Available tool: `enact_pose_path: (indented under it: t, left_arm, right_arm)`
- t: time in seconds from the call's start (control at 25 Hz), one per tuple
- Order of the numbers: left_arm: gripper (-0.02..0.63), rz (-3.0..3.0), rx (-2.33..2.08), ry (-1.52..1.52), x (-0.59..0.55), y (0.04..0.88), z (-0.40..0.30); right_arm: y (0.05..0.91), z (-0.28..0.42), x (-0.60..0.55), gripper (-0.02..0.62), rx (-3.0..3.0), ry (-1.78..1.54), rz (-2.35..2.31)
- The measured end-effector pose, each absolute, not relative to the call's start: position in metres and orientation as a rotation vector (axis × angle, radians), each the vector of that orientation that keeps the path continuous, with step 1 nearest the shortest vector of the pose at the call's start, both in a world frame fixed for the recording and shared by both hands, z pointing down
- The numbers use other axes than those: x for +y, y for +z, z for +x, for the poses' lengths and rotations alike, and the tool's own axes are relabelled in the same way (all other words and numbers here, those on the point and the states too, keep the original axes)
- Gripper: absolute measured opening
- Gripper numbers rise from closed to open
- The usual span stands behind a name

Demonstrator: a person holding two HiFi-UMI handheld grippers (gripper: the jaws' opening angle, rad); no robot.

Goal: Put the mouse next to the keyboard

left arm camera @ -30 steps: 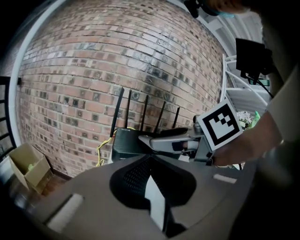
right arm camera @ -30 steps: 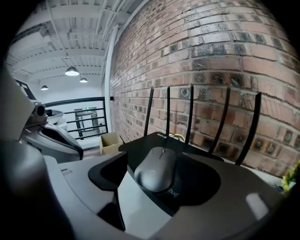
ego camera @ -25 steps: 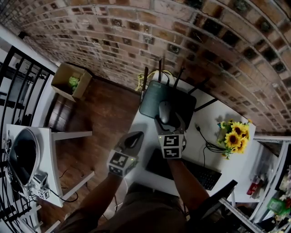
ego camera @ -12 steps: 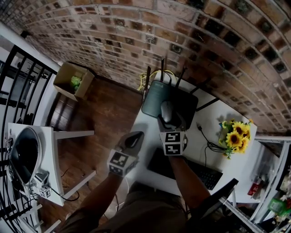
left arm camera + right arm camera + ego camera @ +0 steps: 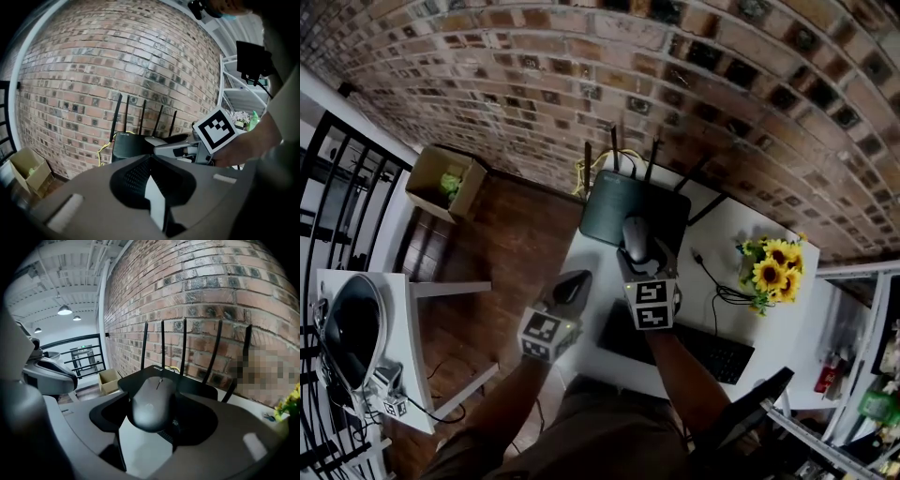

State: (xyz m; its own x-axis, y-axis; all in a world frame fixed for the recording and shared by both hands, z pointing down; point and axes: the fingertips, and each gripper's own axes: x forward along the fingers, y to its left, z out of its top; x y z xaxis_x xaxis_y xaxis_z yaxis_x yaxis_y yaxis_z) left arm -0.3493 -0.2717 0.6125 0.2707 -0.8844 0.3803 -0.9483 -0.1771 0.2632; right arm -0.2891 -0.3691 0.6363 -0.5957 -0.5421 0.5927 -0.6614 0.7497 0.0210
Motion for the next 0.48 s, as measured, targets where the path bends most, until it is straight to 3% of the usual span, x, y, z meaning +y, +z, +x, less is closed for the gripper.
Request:
enact_pose_path:
  t: [0.48]
  left_arm:
    - [-0.008,2.249,-1.595,0.203,-0.280,0.578,-0.306]
  right_arm:
    - [0.571,-0.223,-0.358,0.318,-2.415,0.232,1.073]
